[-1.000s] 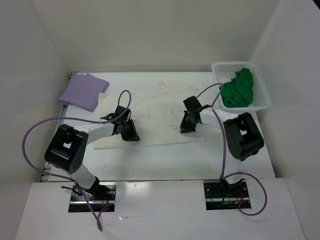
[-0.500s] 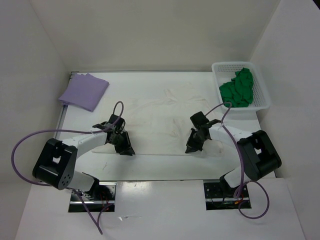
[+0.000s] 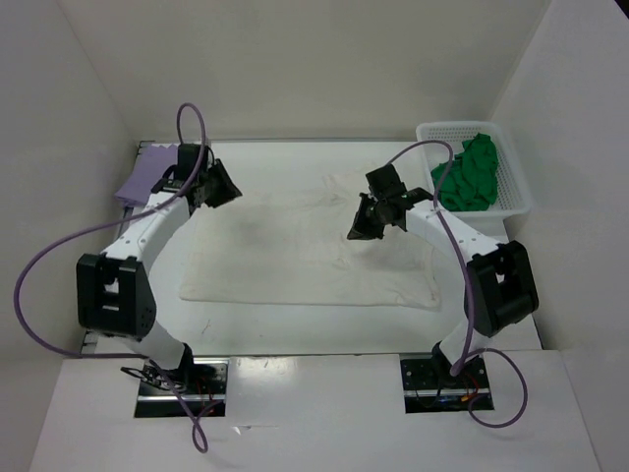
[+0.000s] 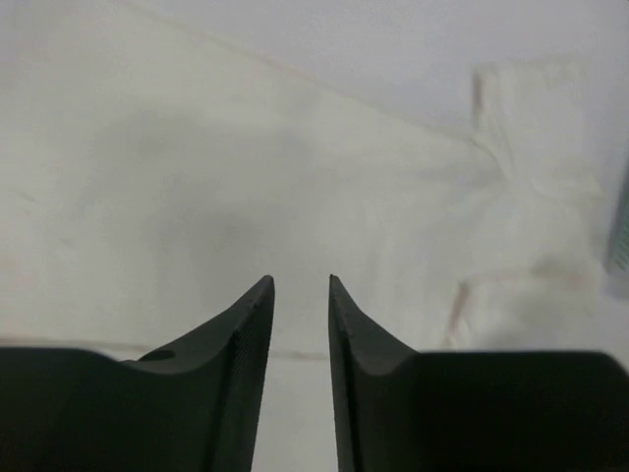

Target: Fold and stack the t-shirts

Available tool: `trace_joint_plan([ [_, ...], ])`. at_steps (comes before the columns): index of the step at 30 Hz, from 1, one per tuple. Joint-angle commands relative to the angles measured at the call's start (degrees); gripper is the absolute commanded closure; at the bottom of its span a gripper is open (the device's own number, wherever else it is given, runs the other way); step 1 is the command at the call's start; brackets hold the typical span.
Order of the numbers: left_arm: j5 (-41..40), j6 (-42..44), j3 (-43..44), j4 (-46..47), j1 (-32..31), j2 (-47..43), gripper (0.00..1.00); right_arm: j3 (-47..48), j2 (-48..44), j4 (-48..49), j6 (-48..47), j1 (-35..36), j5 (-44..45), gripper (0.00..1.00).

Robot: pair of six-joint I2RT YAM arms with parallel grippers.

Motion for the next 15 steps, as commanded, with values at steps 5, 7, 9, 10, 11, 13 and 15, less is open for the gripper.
trace_joint_plan([
  [5, -16.7, 5.2, 10.7, 4.6, 8.5, 18.2, 0.58, 5.2, 3.6, 4.0, -5.1, -0.8, -1.0, 0.97],
  [7, -18.9, 5.2, 12.3, 5.9, 9.1, 22.0, 0.54, 4.6, 4.2, 4.7, -5.6, -0.8, -3.0, 0.97],
  [9, -20.7, 5.2, 16.2, 5.9, 10.3, 25.9, 0.51, 3.3, 4.9, 5.5, -6.2, -0.8, -5.4, 0.96],
  [10, -22.4, 5.2, 17.3, 5.9, 10.3, 27.0, 0.5, 3.3, 4.9, 6.1, -6.2, -0.8, -5.4, 0.96],
  [11, -23.0, 5.8, 19.9, 5.9, 10.3, 28.1, 0.5, 2.8, 4.9, 6.1, -6.2, -0.8, -6.1, 0.95],
  [13, -23.0, 6.6, 22.3, 4.7, 10.3, 31.2, 0.49, 2.2, 4.9, 6.6, -6.2, -0.8, -6.6, 0.95],
  [15, -23.0, 7.2, 24.6, 4.2, 10.3, 33.5, 0.49, 2.2, 4.9, 7.1, -6.8, -0.8, -6.7, 0.93],
])
